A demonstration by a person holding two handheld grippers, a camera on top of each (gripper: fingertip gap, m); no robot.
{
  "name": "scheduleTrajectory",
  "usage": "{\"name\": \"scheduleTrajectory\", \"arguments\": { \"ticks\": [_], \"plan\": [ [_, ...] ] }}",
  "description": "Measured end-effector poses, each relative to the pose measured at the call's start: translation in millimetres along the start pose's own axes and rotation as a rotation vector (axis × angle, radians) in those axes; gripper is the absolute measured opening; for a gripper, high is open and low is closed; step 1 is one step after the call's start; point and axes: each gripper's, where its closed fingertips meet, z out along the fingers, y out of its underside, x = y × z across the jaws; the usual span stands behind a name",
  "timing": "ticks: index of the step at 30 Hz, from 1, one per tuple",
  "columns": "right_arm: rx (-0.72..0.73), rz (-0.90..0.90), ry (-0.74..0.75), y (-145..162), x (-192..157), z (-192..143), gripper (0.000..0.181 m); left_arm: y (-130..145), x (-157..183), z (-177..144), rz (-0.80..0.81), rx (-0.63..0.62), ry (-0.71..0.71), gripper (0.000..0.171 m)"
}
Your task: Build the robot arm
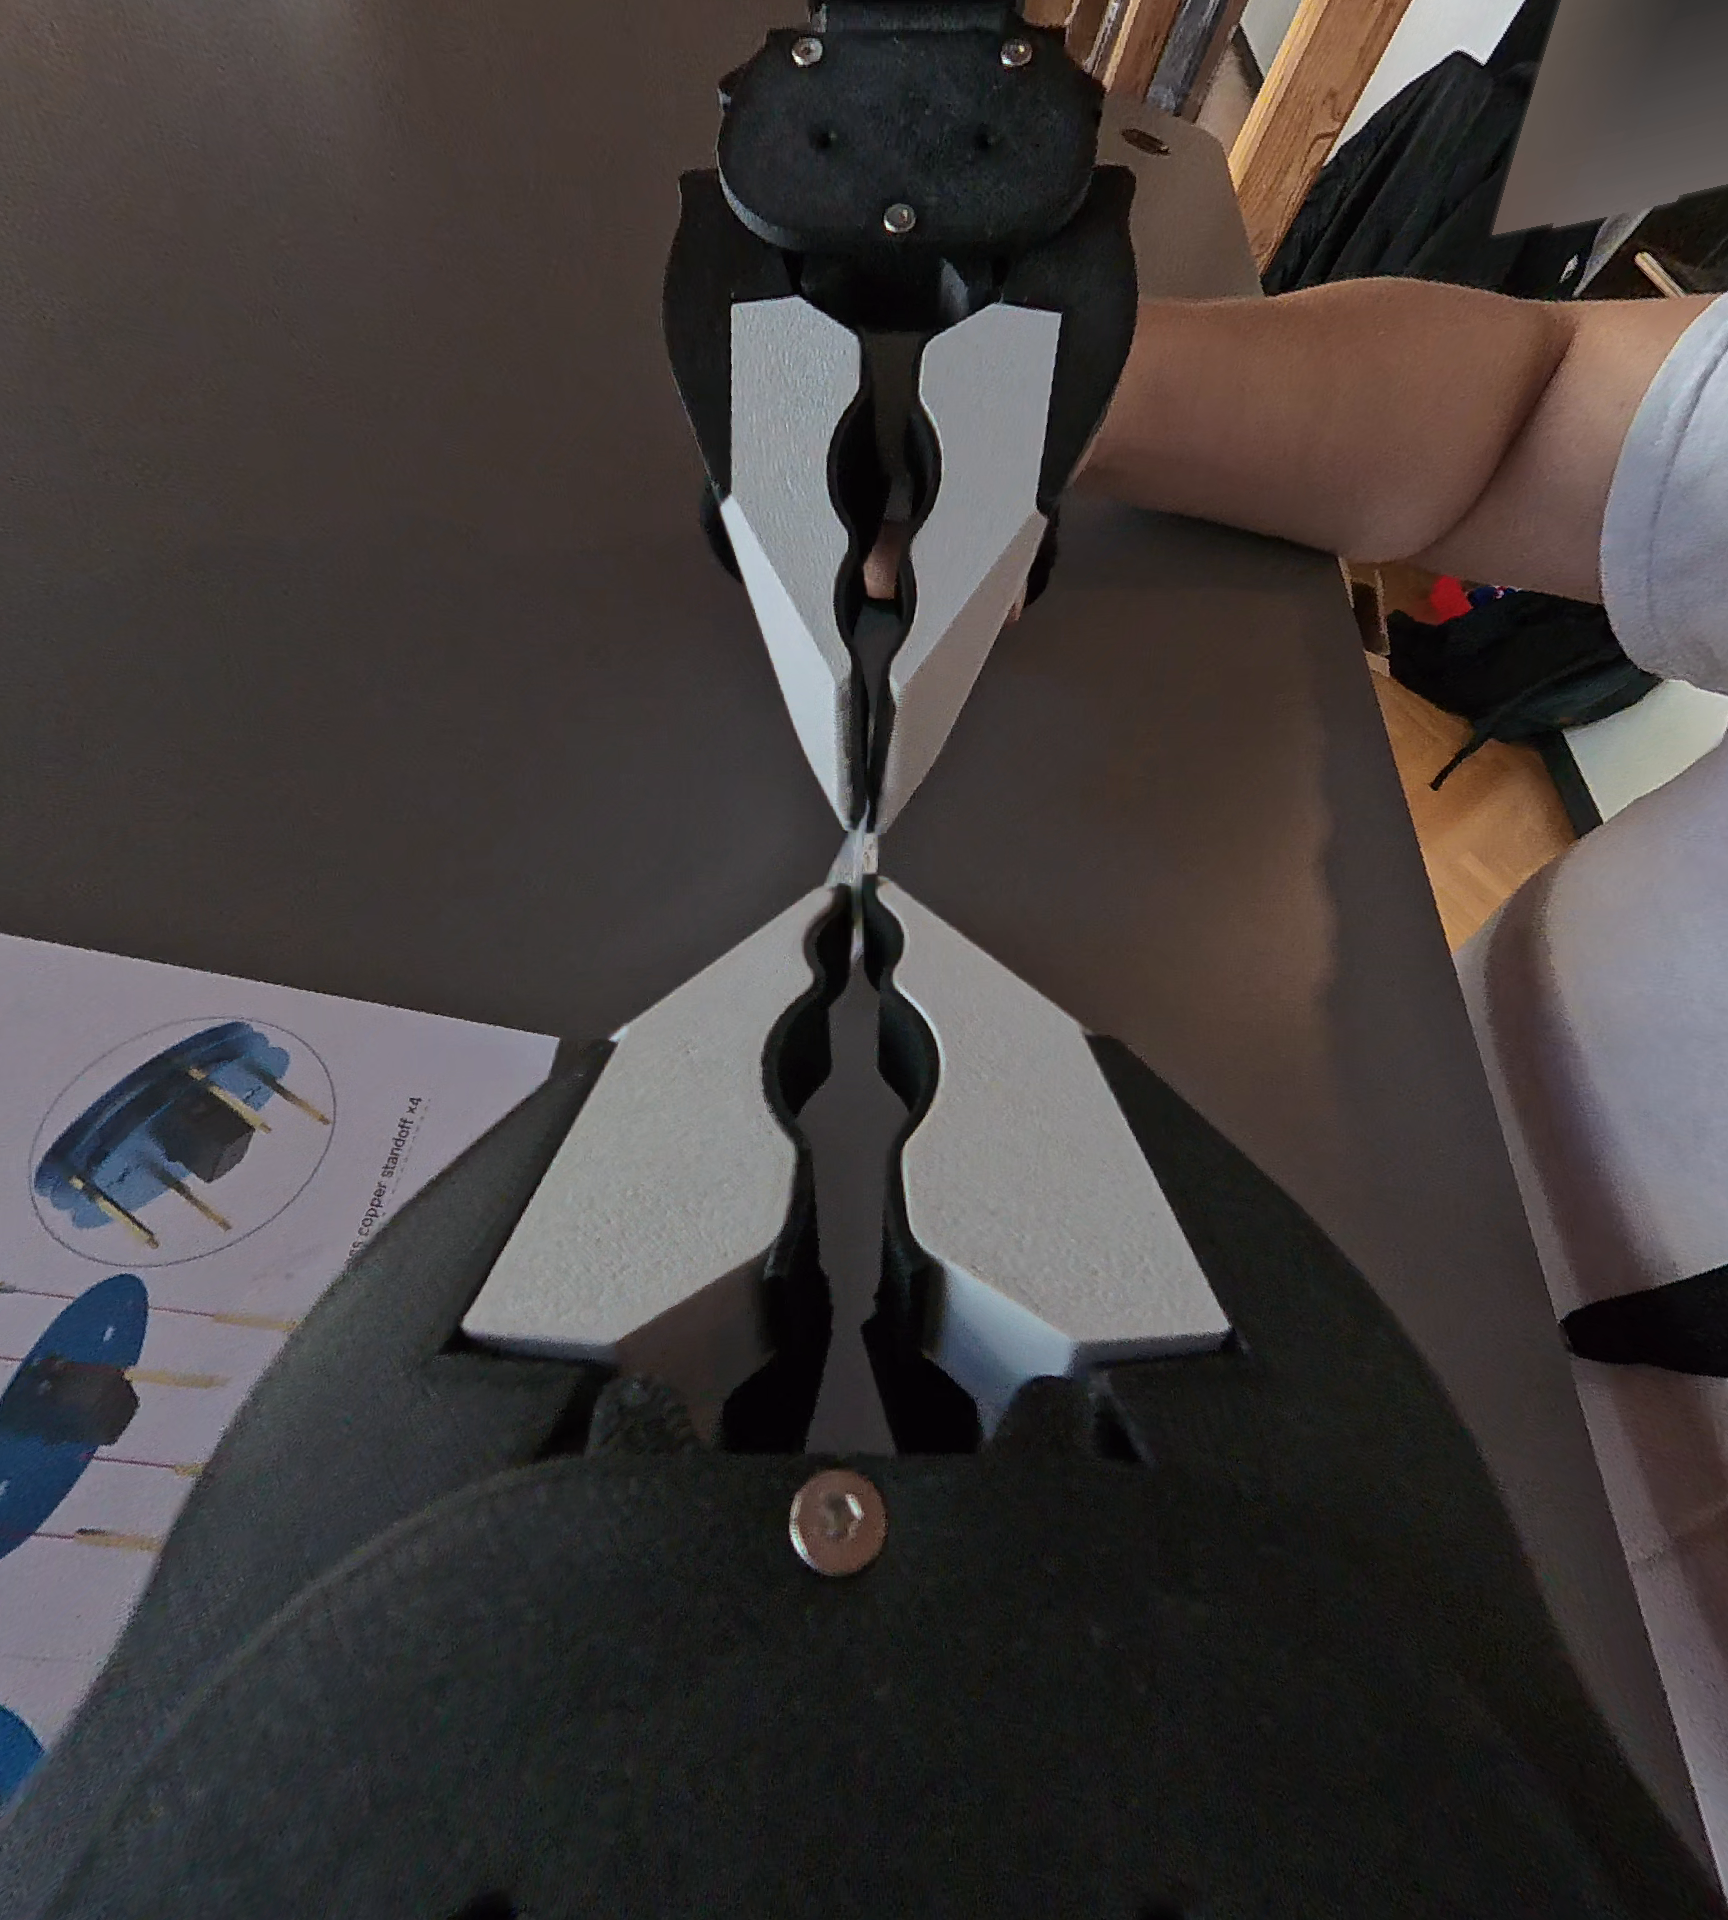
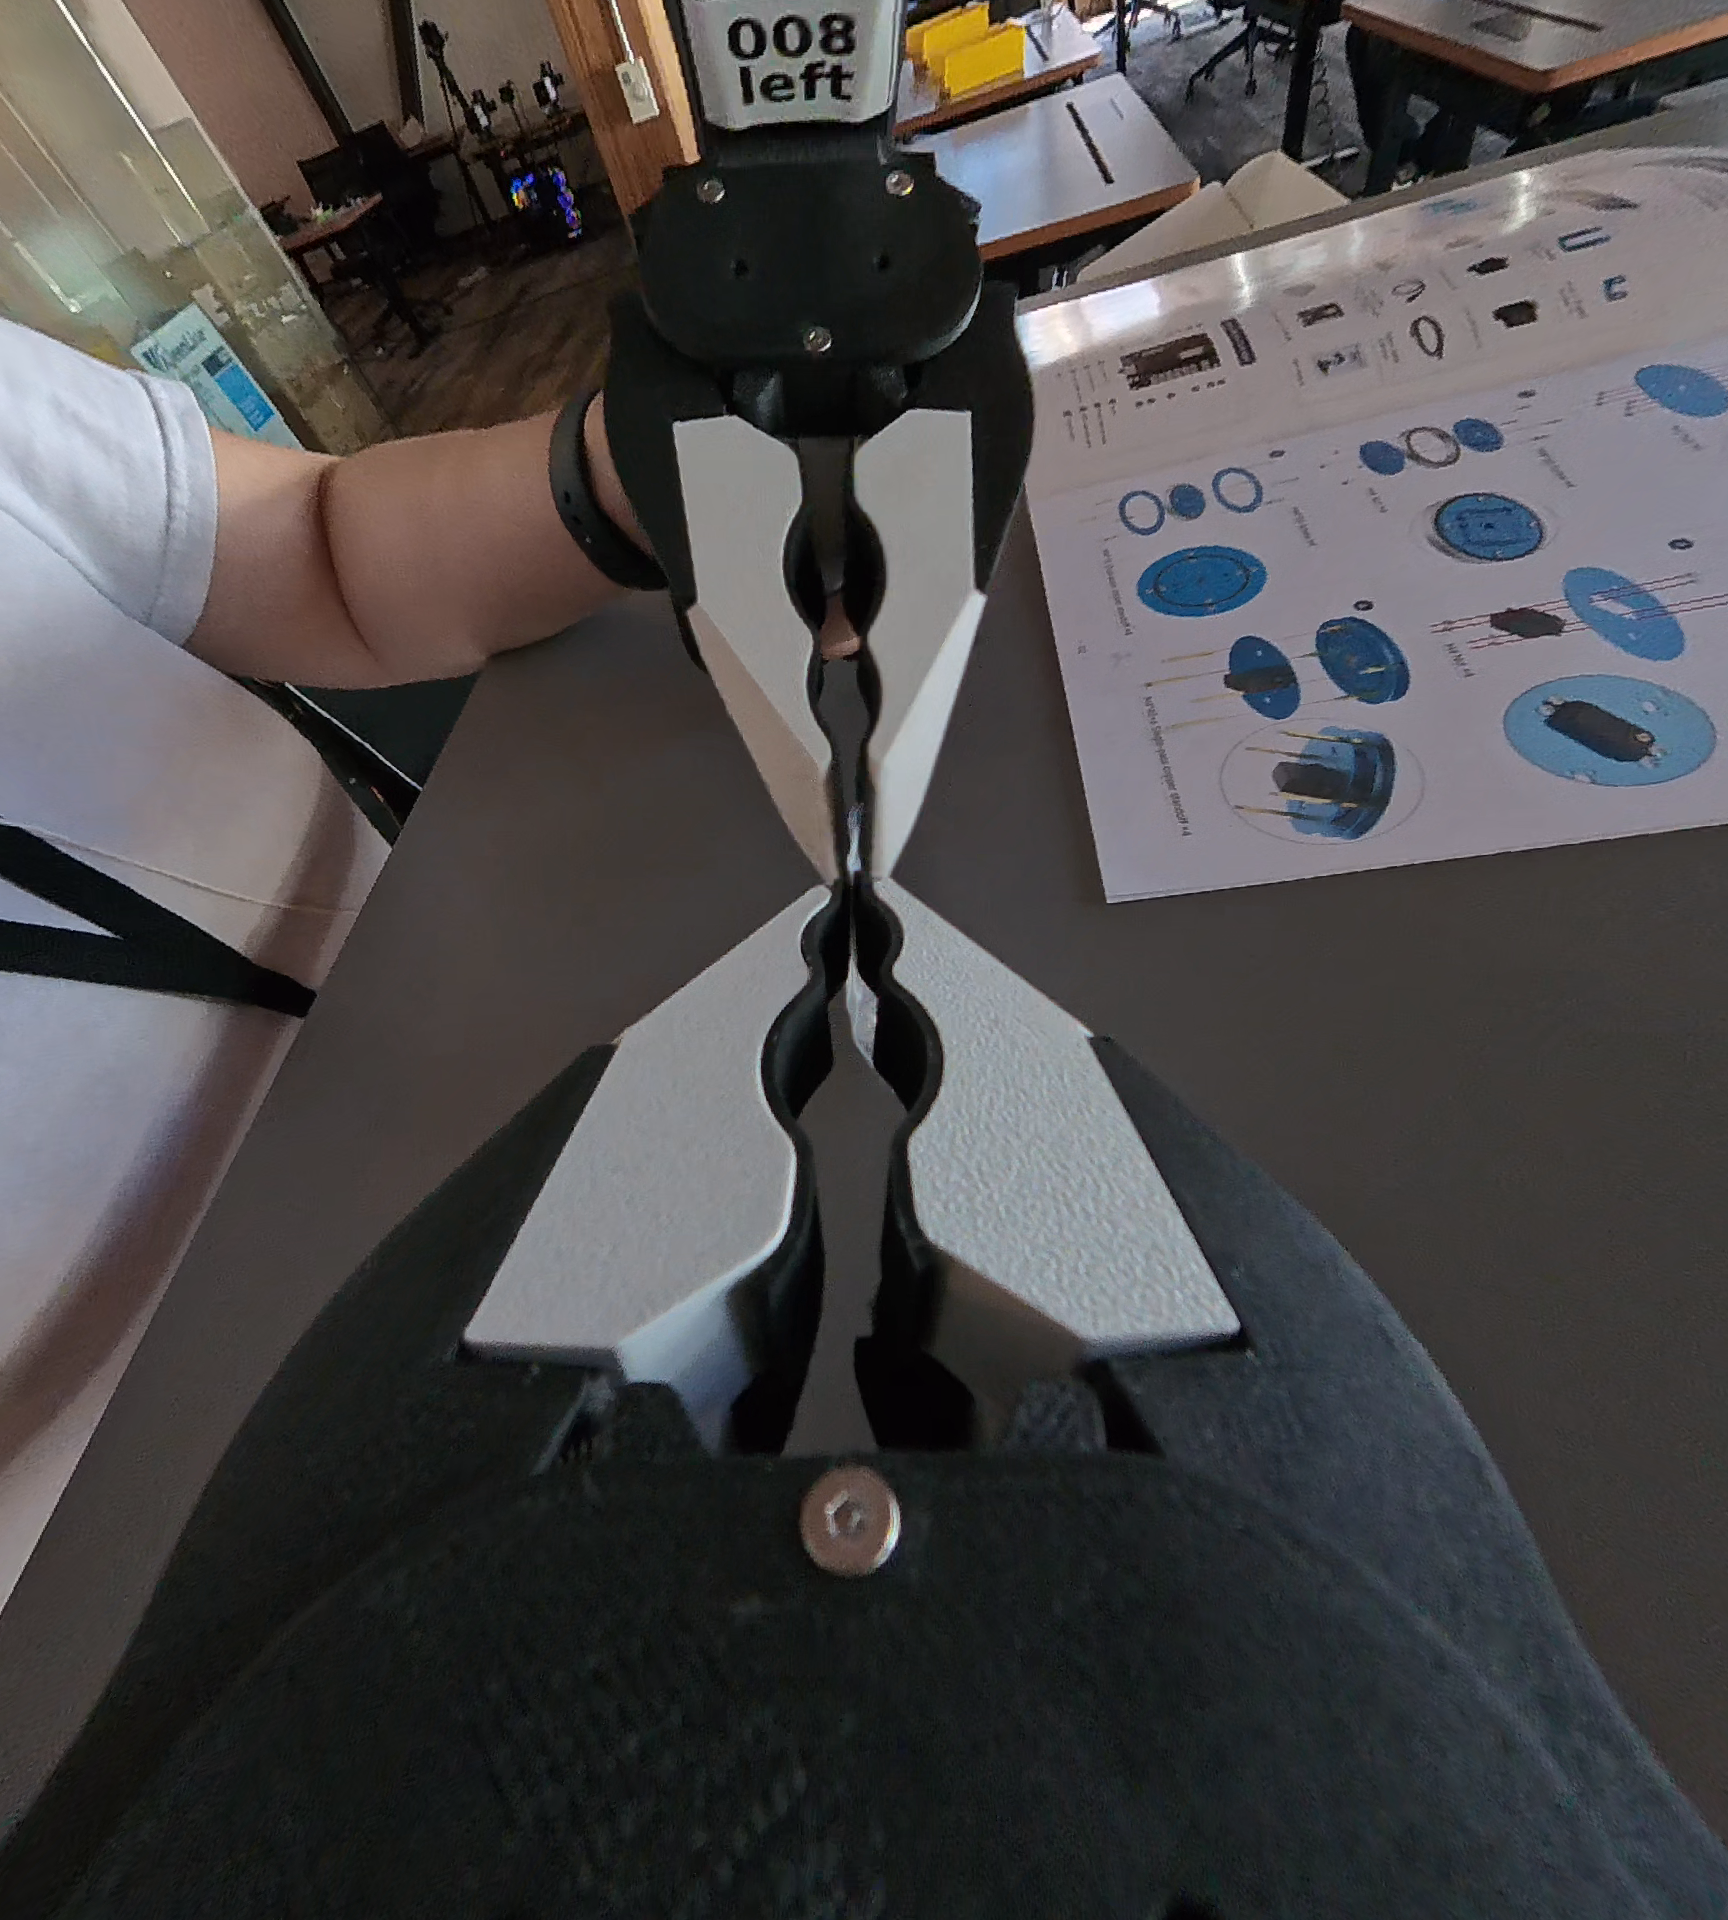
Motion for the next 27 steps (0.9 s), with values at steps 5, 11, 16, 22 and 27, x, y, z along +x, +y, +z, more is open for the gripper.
{"name": "scheduleTrajectory", "arguments": {
  "ticks": [5, 11, 16, 22, 27],
  "plan": [
    [0.039, 0.099, -0.123, -6.5, -13.9, -0.9, 0.008, -1.0, 12.6, -7.2, 0.034, -0.022, 0.055, 0.000],
    [-0.017, 0.143, -0.163, -16.6, -14.0, -2.2, 0.017, 1.6, 16.7, -15.8, 0.069, -0.079, 0.070, 0.000],
    [-0.177, 0.226, -0.207, -18.0, -8.3, -1.6, 0.009, 7.3, 11.2, -14.9, 0.146, -0.112, 0.027, 0.000],
    [-0.236, 0.324, -0.258, -7.9, -9.3, 13.8, 0.008, 10.4, 11.0, -15.4, 0.227, -0.105, -0.001, 0.000],
    [-0.248, 0.357, -0.285, 2.7, -10.7, 17.3, 0.009, 12.0, 10.1, -15.0, 0.231, -0.118, 0.001, 0.000]
  ]
}}
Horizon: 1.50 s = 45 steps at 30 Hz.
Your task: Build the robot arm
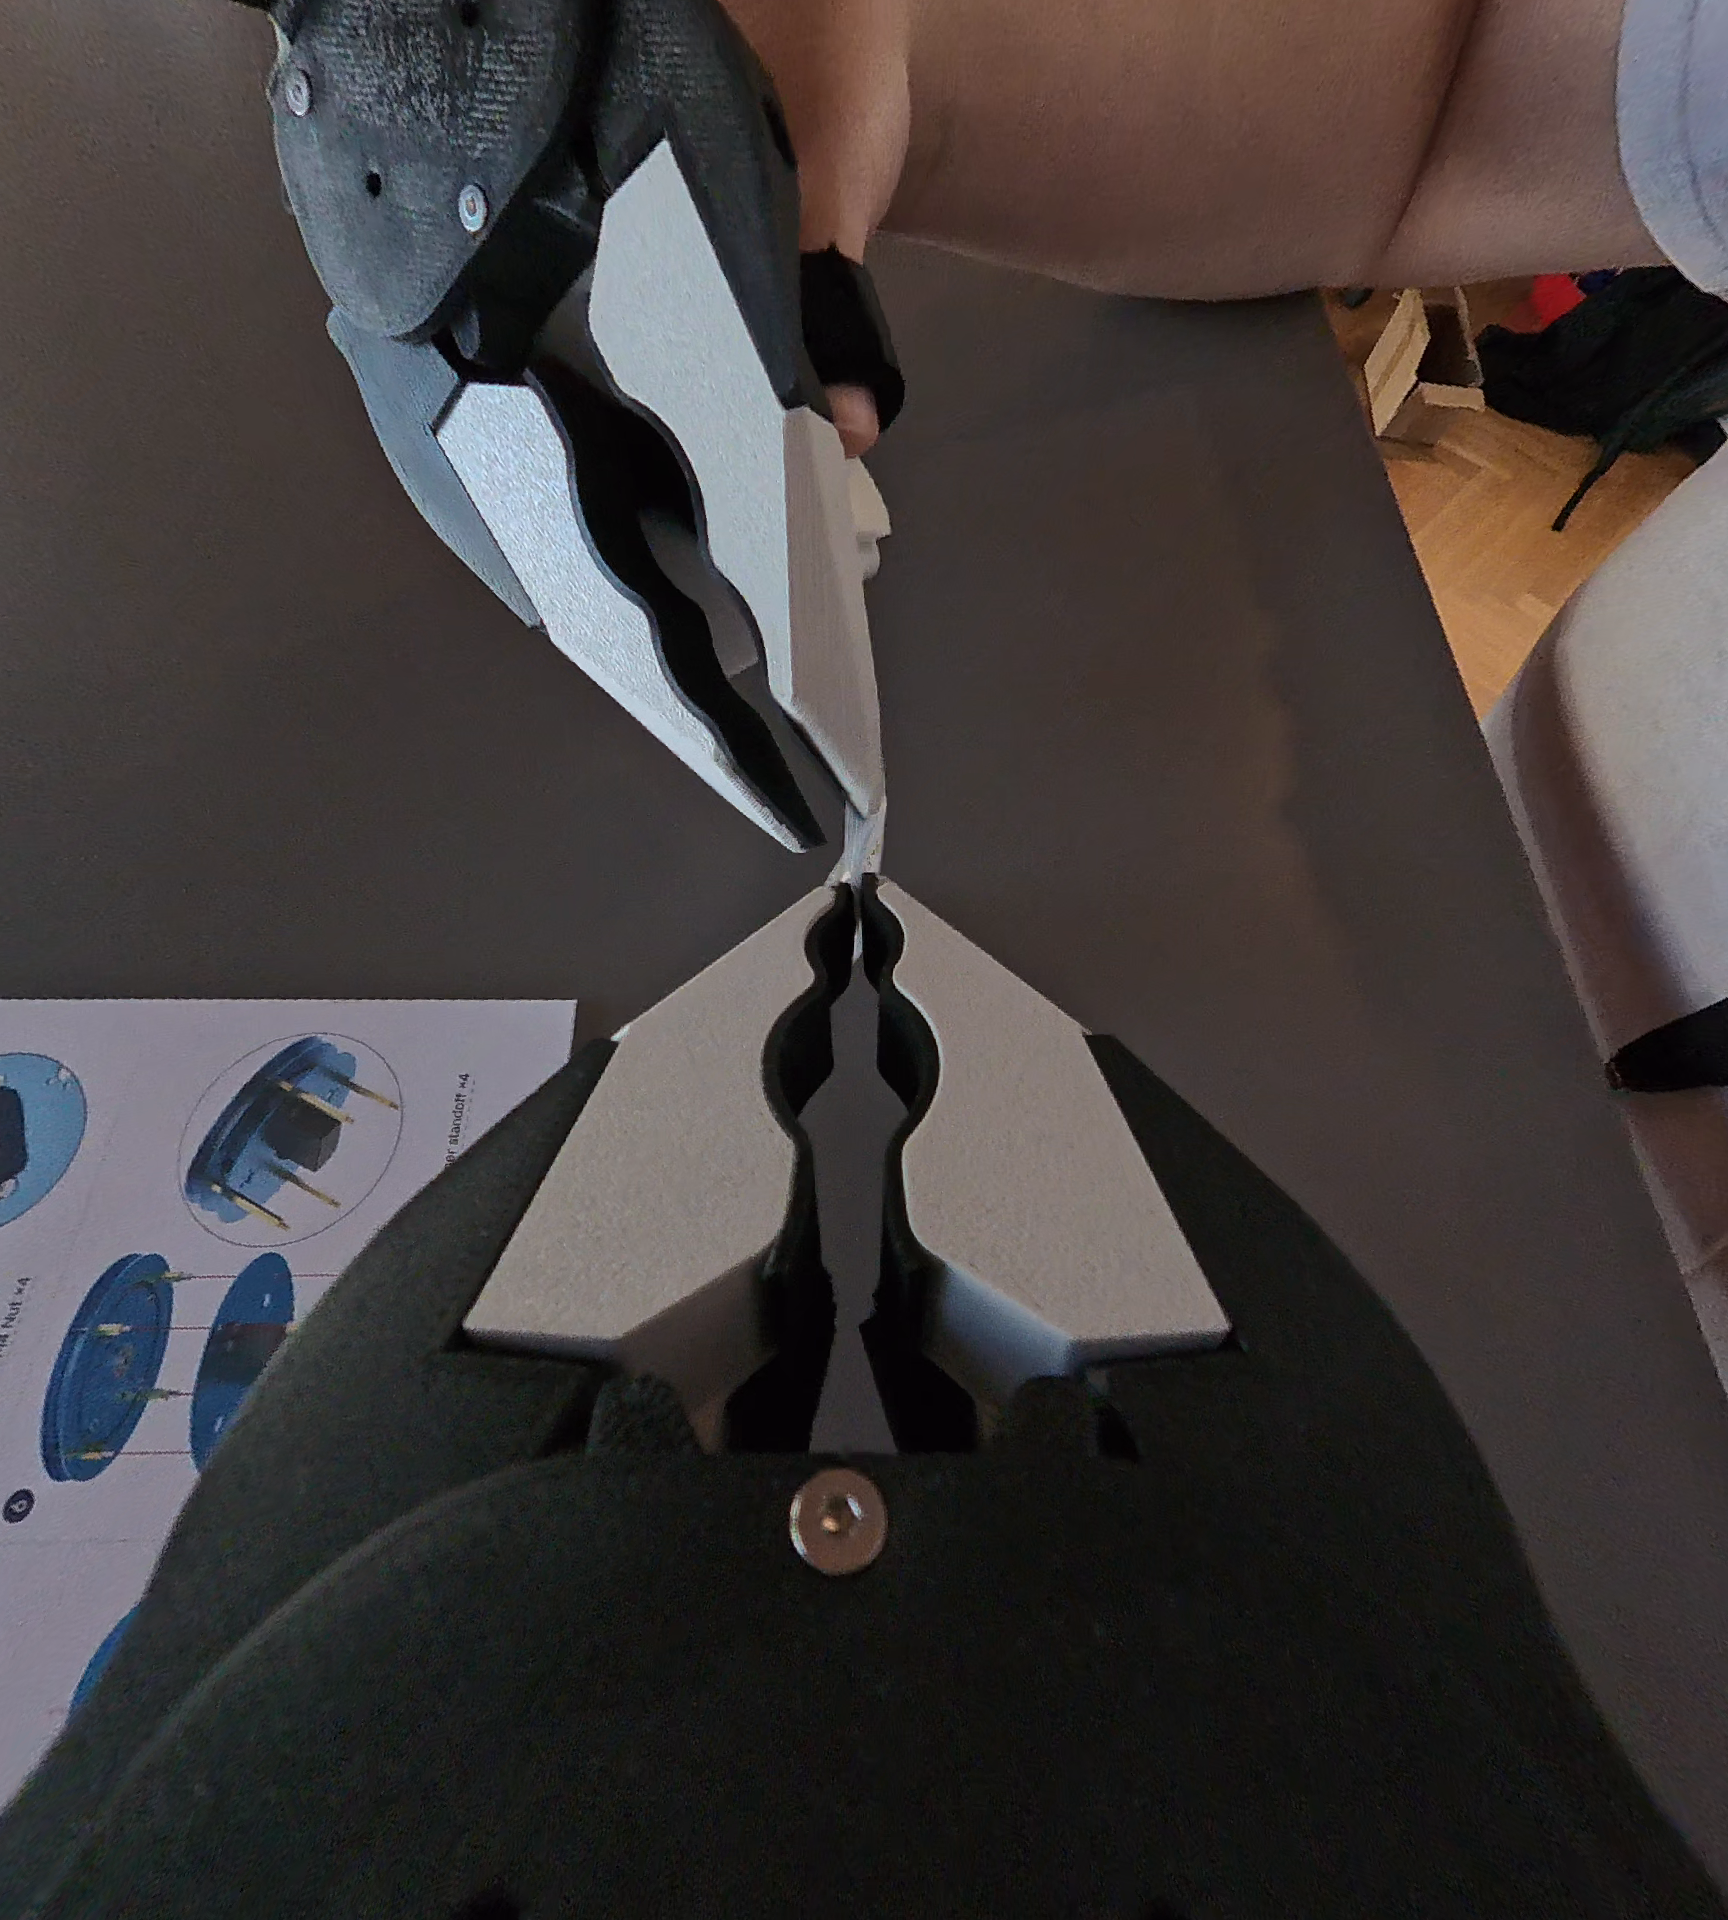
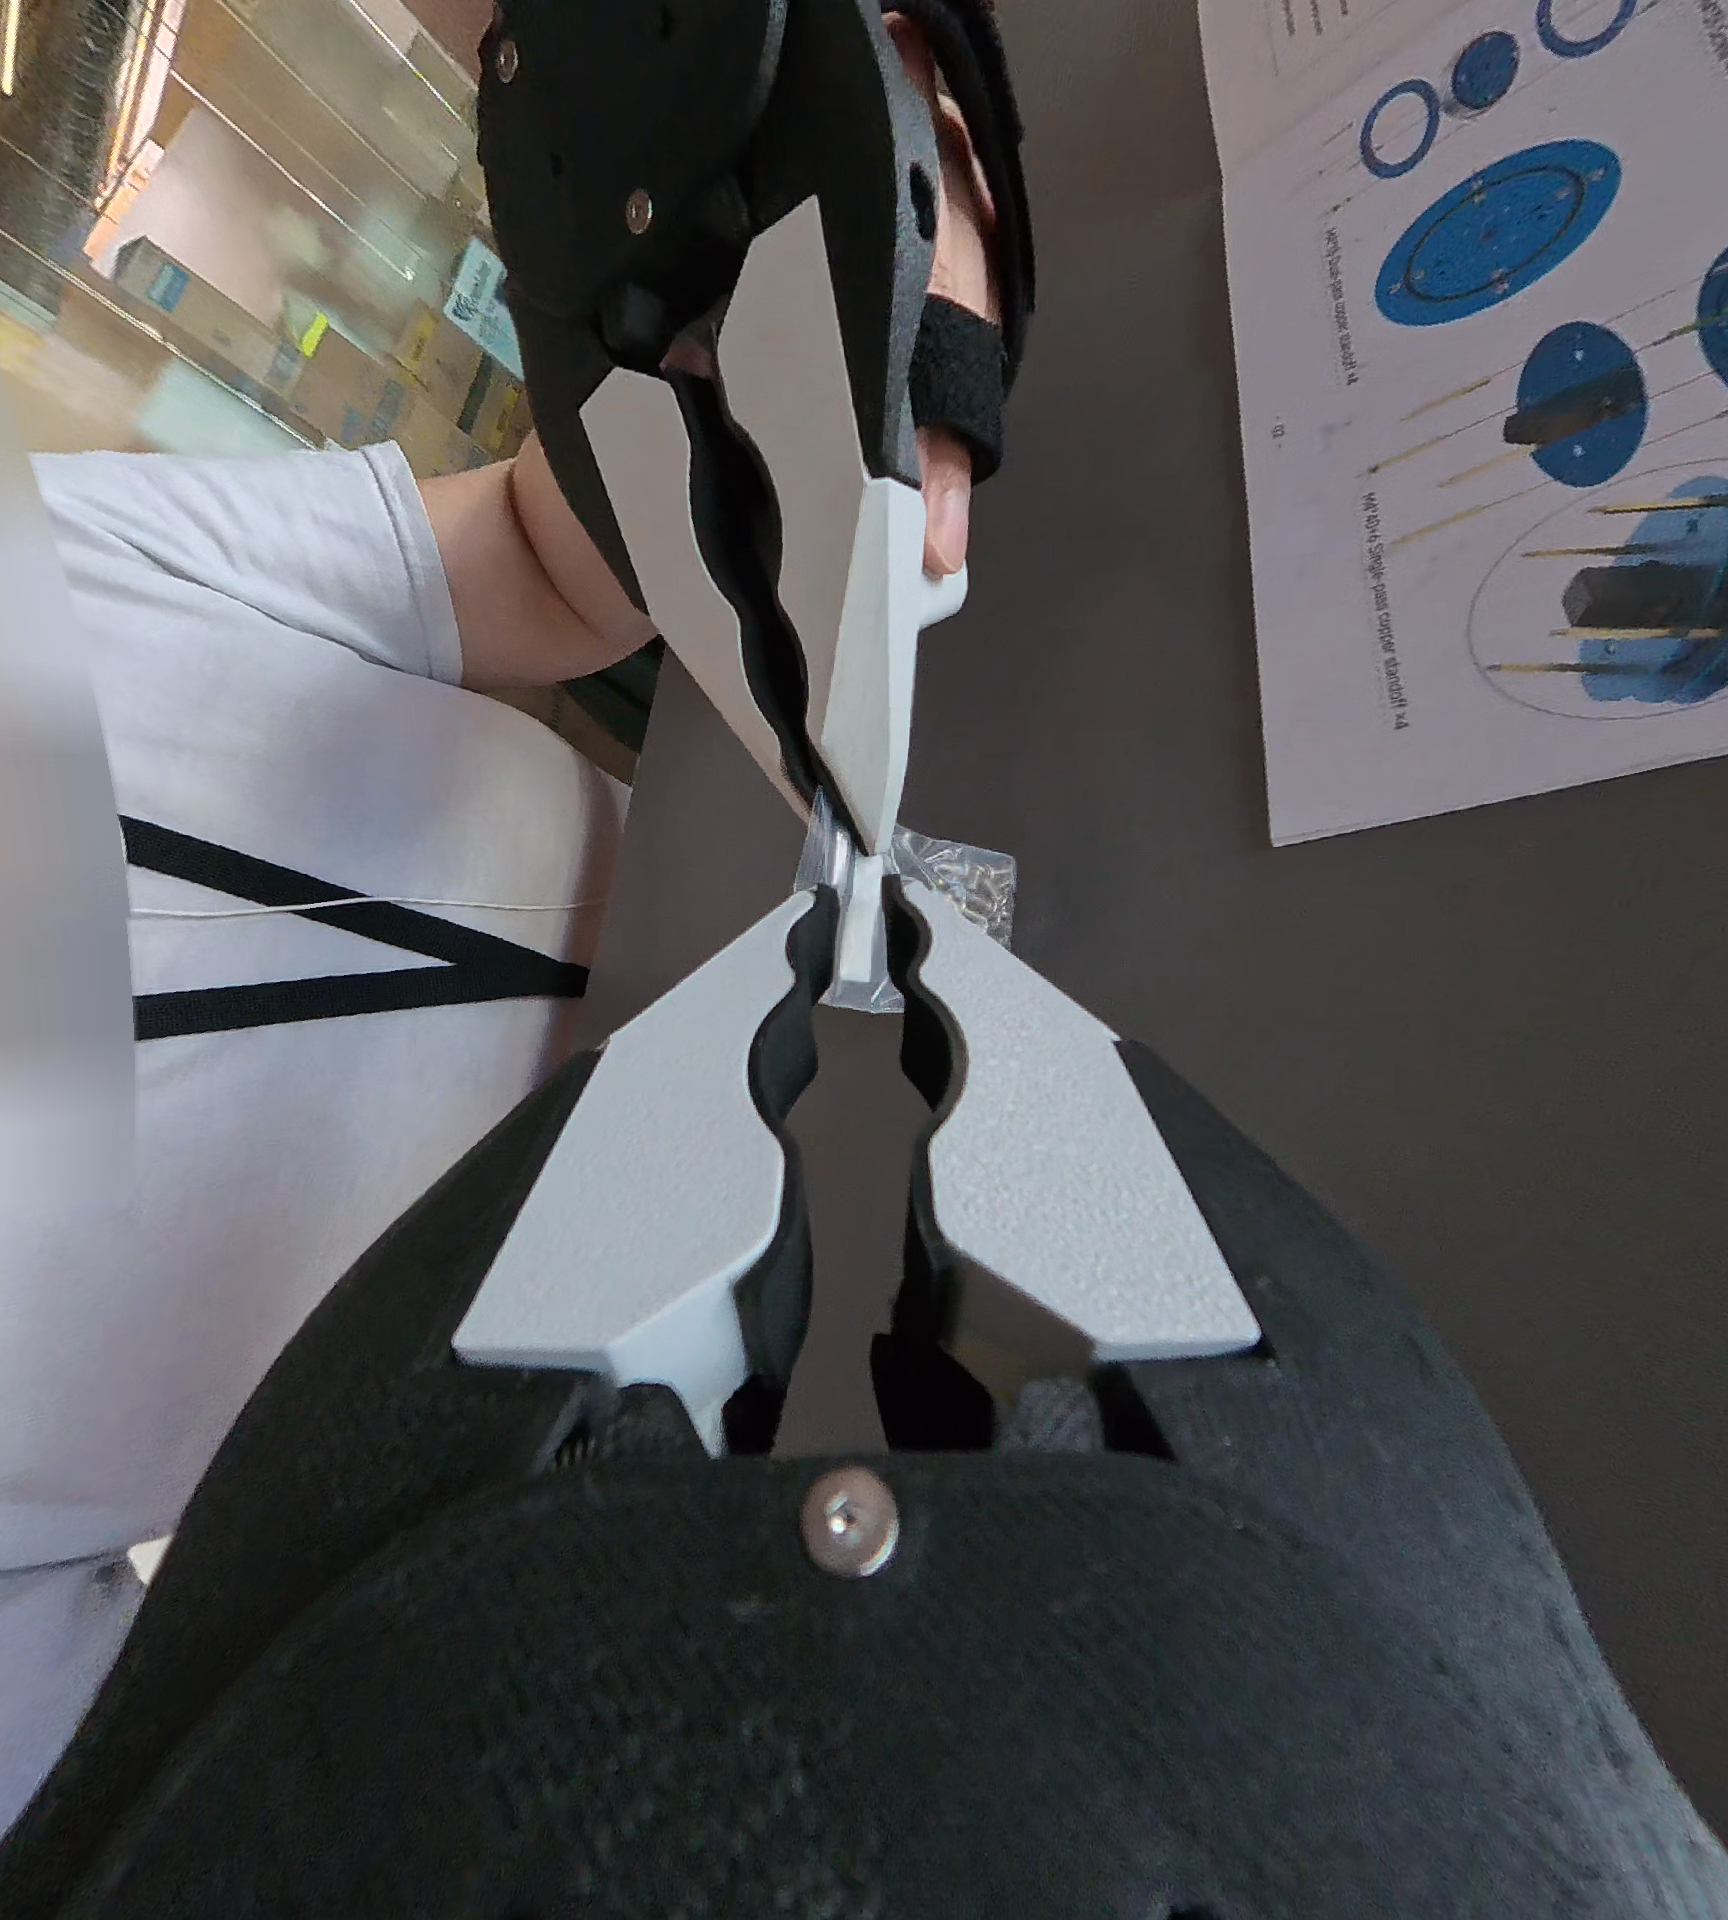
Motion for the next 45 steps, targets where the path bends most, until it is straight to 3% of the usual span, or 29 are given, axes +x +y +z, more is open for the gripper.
{"name": "scheduleTrajectory", "arguments": {
  "ticks": [5, 9, 11, 12, 13, 17, 18, 21, 25, 40, 45],
  "plan": [
    [0.027, -0.043, 0.032, -4.2, 3.2, -2.1, 0.008, -0.8, -3.4, -0.4, -0.014, 0.003, -0.012, 0.000],
    [-0.041, -0.100, 0.086, -1.0, -1.5, -2.0, 0.000, -2.0, -5.2, 0.9, -0.015, -0.004, -0.030, 0.000],
    [-0.034, -0.121, 0.149, -5.4, 0.4, -3.2, 0.000, -2.0, -15.1, -4.2, -0.061, -0.005, -0.097, 0.003],
    [-0.009, -0.136, 0.194, -9.8, 2.6, -4.6, 0.000, -2.2, -24.4, -12.3, -0.114, 0.003, -0.165, 0.013],
    [0.020, -0.150, 0.230, -13.5, 2.4, -5.8, 0.000, -4.9, -30.6, -23.7, -0.180, 0.034, -0.221, 0.019],
    [0.155, -0.209, 0.390, -27.5, -0.9, -8.7, 0.000, -28.6, -26.6, -63.5, -0.493, 0.313, -0.294, 0.016],
    [0.183, -0.210, 0.435, -30.4, 0.7, -9.6, 0.000, -31.7, -21.8, -64.7, -0.586, 0.382, -0.265, 0.006],
    [0.251, -0.183, 0.489, -39.3, 3.1, -5.1, 0.000, -39.1, -0.9, -52.6, -0.776, 0.493, -0.090, 0.005],
    [0.266, -0.181, 0.502, -44.2, 5.3, 9.0, 0.000, -13.6, -20.0, -40.6, -0.826, 0.459, -0.239, 0.010],
    [0.267, -0.231, 0.549, -41.7, 13.5, 22.0, 0.000, 9.0, -22.9, -38.8, -1.056, 0.629, -0.128, 0.018],
    [0.251, -0.260, 0.566, -40.8, 13.1, 32.2, 0.000, 16.4, -24.4, -45.6, -1.055, 0.646, -0.186, 0.009]
  ]
}}
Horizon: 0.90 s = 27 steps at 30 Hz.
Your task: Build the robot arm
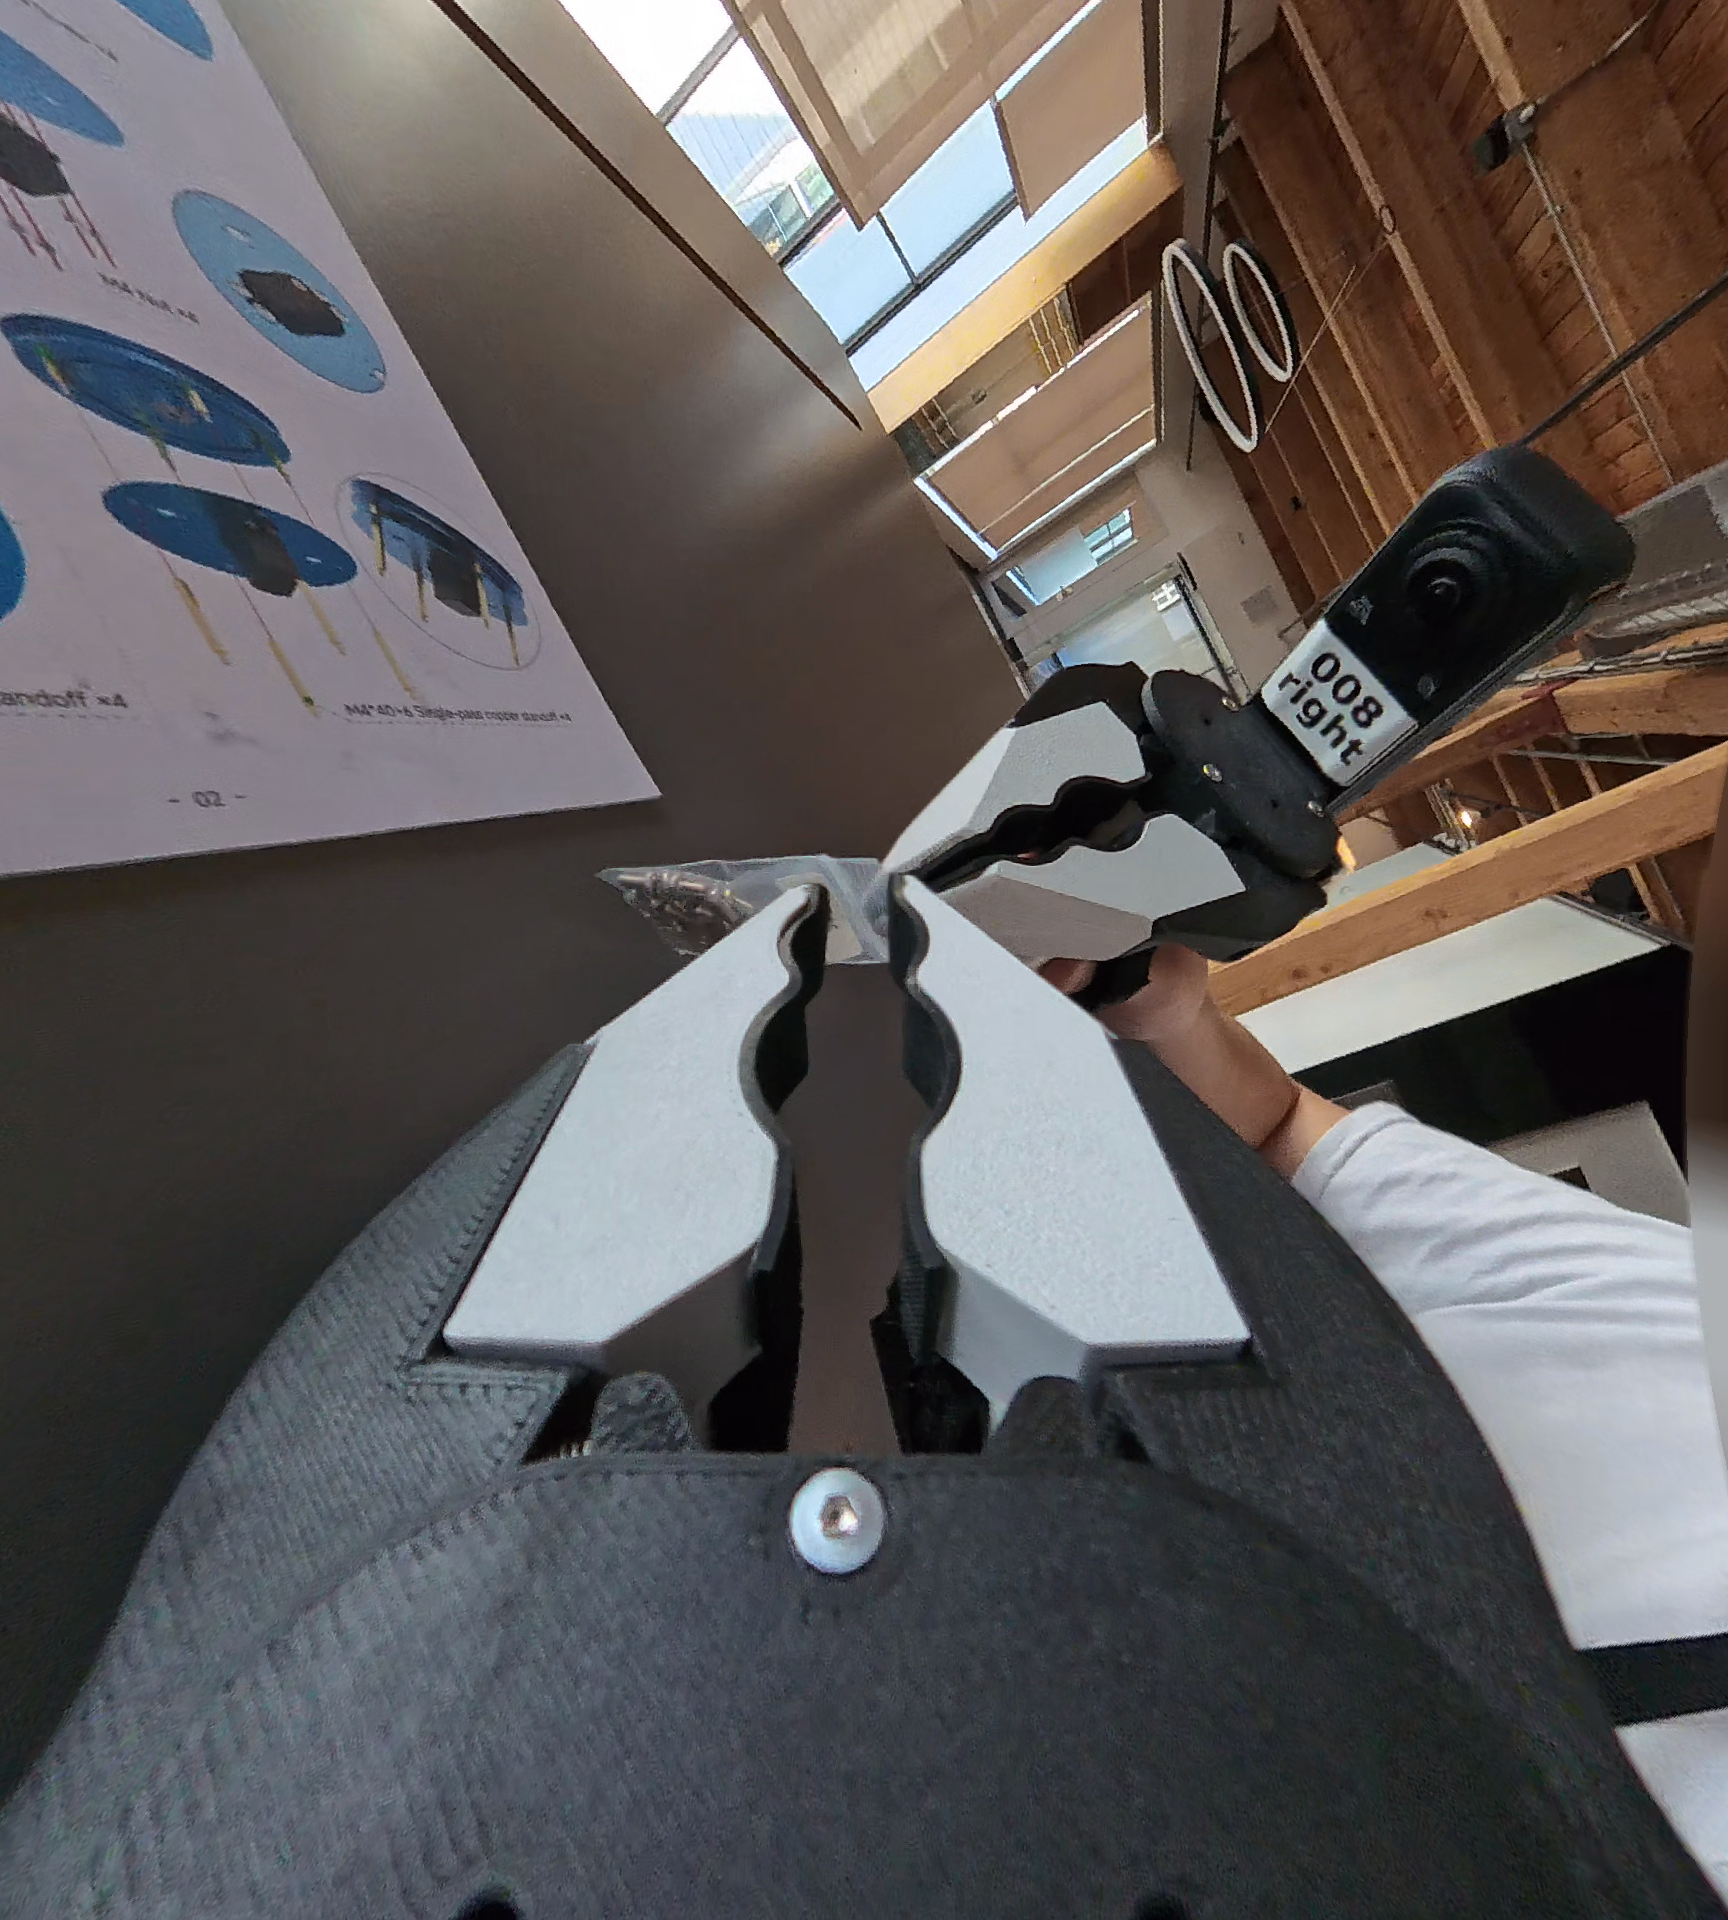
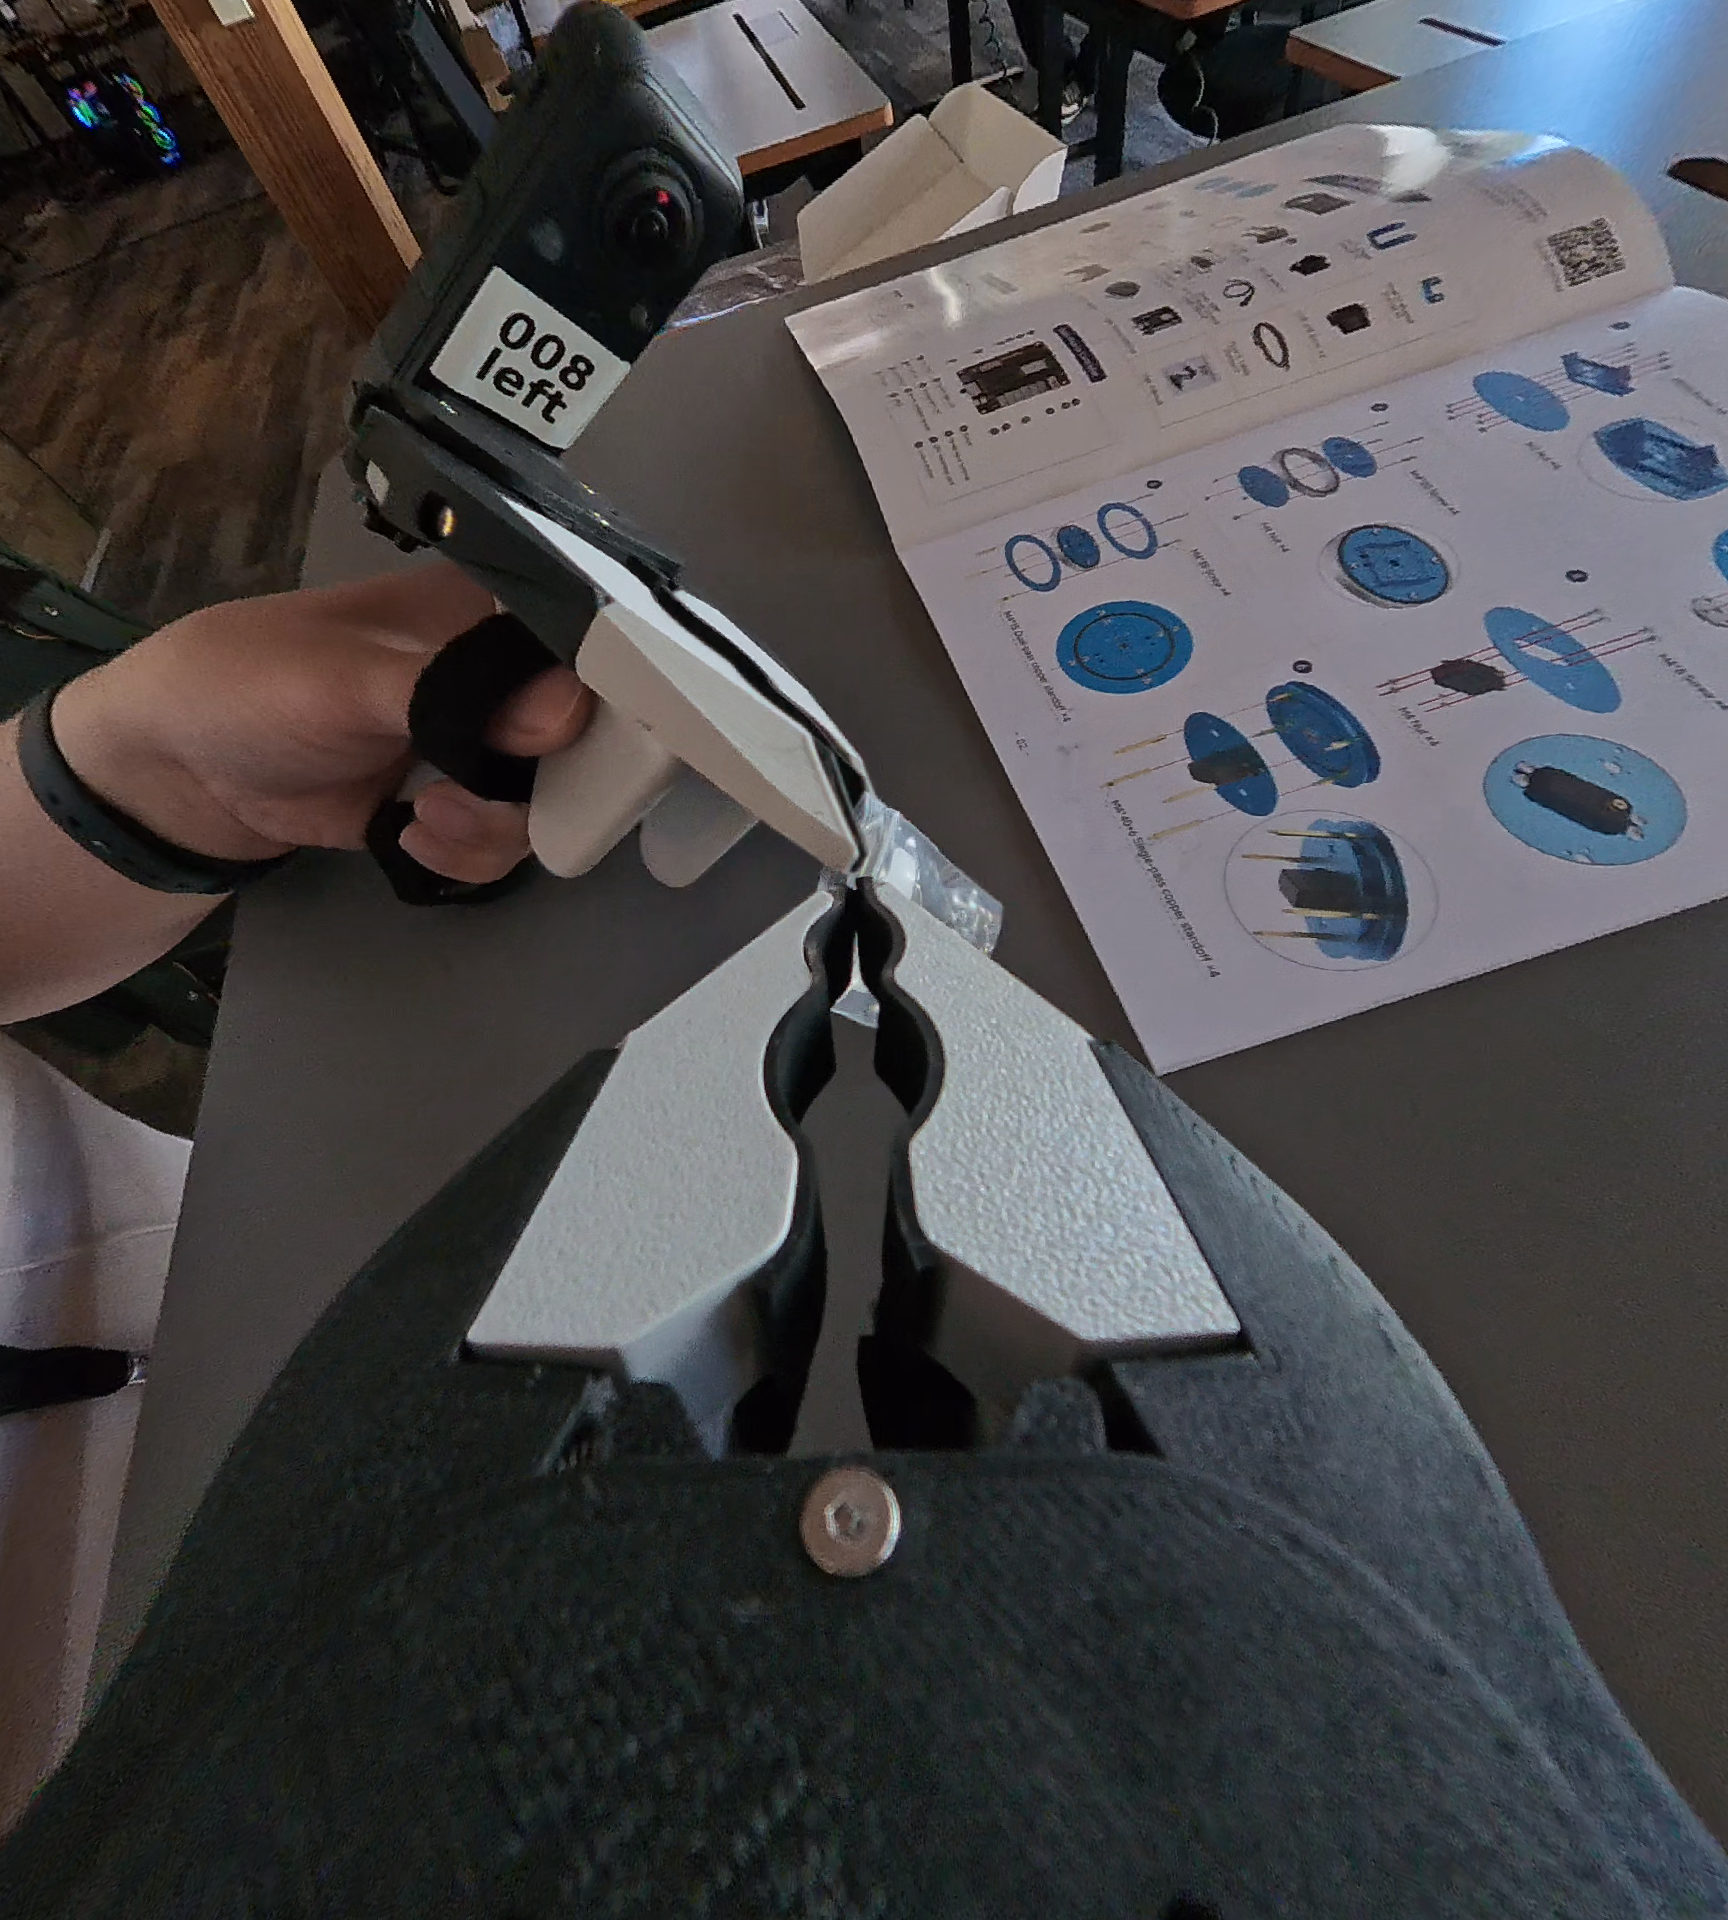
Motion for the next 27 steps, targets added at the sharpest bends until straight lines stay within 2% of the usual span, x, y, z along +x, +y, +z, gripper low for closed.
{"name": "scheduleTrajectory", "arguments": {
  "ticks": [4, 12, 21, 27],
  "plan": [
    [-0.003, 0.034, 0.004, 2.3, -3.9, 7.0, 0.000, 4.0, -1.1, -6.2, 0.033, -0.024, -0.030, 0.002],
    [0.057, 0.156, 0.044, 1.9, -0.5, 6.5, 0.000, 8.3, -2.2, -8.6, 0.038, -0.041, -0.031, 0.000],
    [0.078, 0.092, 0.107, 8.5, 0.0, 7.7, 0.000, 15.5, -5.7, -4.8, 0.071, -0.110, -0.051, 0.000],
    [0.088, -0.004, 0.225, 9.3, 4.1, 6.1, 0.000, 17.9, -9.9, -2.0, 0.173, -0.165, -0.112, 0.000]
  ]
}}
